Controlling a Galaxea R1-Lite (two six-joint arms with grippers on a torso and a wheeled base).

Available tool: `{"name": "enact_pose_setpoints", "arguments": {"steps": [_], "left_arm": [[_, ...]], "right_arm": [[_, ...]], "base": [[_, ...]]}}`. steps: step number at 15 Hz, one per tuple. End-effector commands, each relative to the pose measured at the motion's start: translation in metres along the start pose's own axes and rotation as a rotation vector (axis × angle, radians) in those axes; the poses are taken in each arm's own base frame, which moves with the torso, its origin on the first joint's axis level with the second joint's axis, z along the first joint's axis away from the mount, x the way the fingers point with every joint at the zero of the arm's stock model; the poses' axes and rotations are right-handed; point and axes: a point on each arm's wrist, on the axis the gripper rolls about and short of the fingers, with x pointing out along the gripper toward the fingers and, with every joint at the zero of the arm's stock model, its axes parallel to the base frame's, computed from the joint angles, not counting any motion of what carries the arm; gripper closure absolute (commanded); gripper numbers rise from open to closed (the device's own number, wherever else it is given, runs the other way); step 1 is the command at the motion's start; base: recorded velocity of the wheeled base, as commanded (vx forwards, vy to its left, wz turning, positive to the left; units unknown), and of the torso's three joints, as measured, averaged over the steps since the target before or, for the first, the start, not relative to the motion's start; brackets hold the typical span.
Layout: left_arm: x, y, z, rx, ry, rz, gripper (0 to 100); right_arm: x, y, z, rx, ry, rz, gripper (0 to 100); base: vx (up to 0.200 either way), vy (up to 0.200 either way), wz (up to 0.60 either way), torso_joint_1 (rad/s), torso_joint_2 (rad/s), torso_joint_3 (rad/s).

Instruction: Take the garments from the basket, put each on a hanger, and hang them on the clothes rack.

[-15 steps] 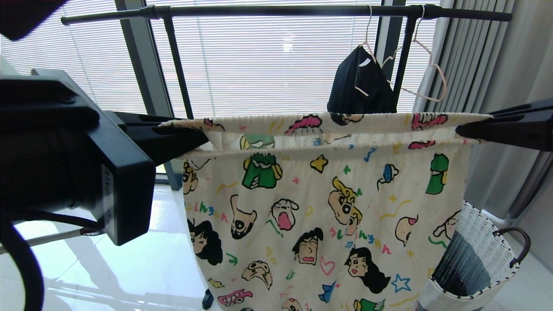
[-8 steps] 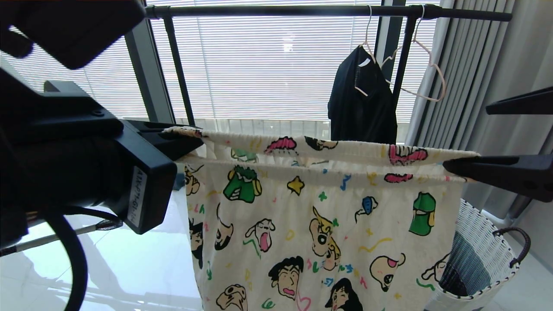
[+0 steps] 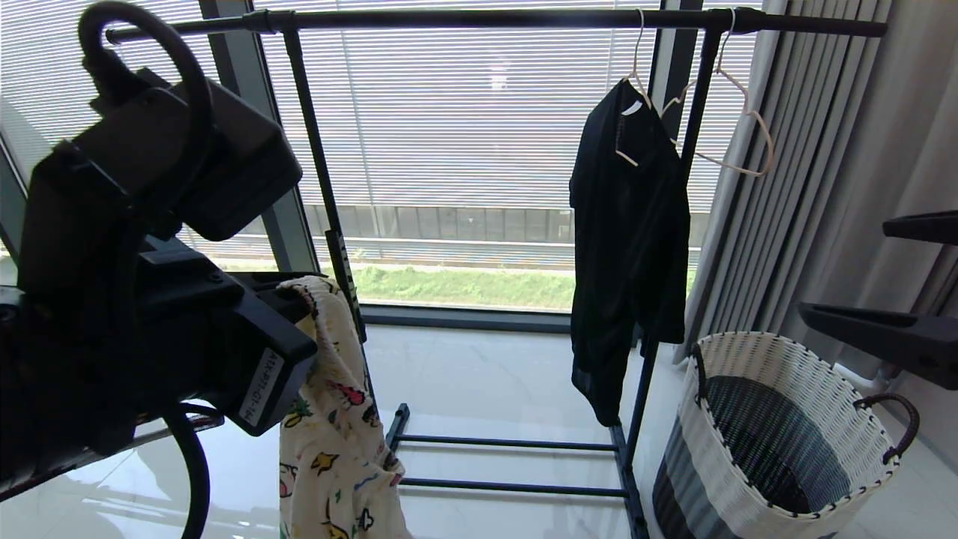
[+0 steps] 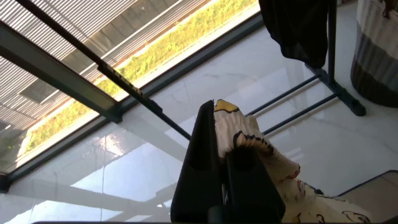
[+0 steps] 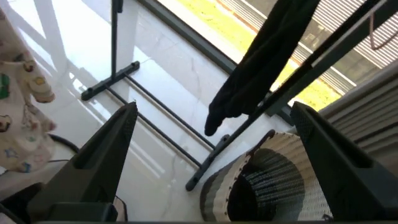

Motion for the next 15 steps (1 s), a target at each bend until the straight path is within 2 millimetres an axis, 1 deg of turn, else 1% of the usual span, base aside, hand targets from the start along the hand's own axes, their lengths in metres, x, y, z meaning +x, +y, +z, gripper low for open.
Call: {"name": "enact_pose_setpoints", "arguments": {"steps": [1, 3, 4, 5, 6, 7, 9, 11, 15], "left_arm": [[-0.012, 0.006, -0.013, -0.004, -0.005, 0.014, 100], [-0.026, 0.017, -0.036, -0.018, 0.003, 0.048, 100], [-0.029, 0.02, -0.04, -0.024, 0.006, 0.059, 100], [-0.036, 0.027, -0.051, -0.045, 0.013, 0.096, 100], [-0.038, 0.031, -0.055, -0.058, 0.018, 0.117, 100], [-0.039, 0.037, -0.059, -0.079, 0.034, 0.159, 100], [-0.042, 0.044, -0.065, -0.105, 0.052, 0.212, 100], [-0.046, 0.047, -0.071, -0.118, 0.058, 0.237, 100], [-0.05, 0.048, -0.08, -0.127, 0.073, 0.263, 100]], "right_arm": [[-0.006, -0.018, -0.023, -0.012, 0.056, -0.175, 0], [-0.011, -0.029, -0.044, -0.031, 0.105, -0.277, 0], [-0.012, -0.03, -0.049, -0.035, 0.11, -0.292, 0], [-0.015, -0.03, -0.069, -0.061, 0.131, -0.333, 0], [-0.017, -0.029, -0.08, -0.079, 0.136, -0.348, 0], [-0.022, -0.027, -0.099, -0.123, 0.138, -0.387, 0], [-0.026, -0.025, -0.118, -0.173, 0.145, -0.427, 0], [-0.026, -0.025, -0.129, -0.169, 0.156, -0.461, 0], [-0.023, -0.029, -0.133, -0.063, 0.143, -0.533, 0]], "base": [[0.0, 0.0, 0.0, 0.0, 0.0, 0.0], [0.0, 0.0, 0.0, 0.0, 0.0, 0.0], [0.0, 0.0, 0.0, 0.0, 0.0, 0.0], [0.0, 0.0, 0.0, 0.0, 0.0, 0.0], [0.0, 0.0, 0.0, 0.0, 0.0, 0.0], [0.0, 0.0, 0.0, 0.0, 0.0, 0.0], [0.0, 0.0, 0.0, 0.0, 0.0, 0.0], [0.0, 0.0, 0.0, 0.0, 0.0, 0.0], [0.0, 0.0, 0.0, 0.0, 0.0, 0.0]]}}
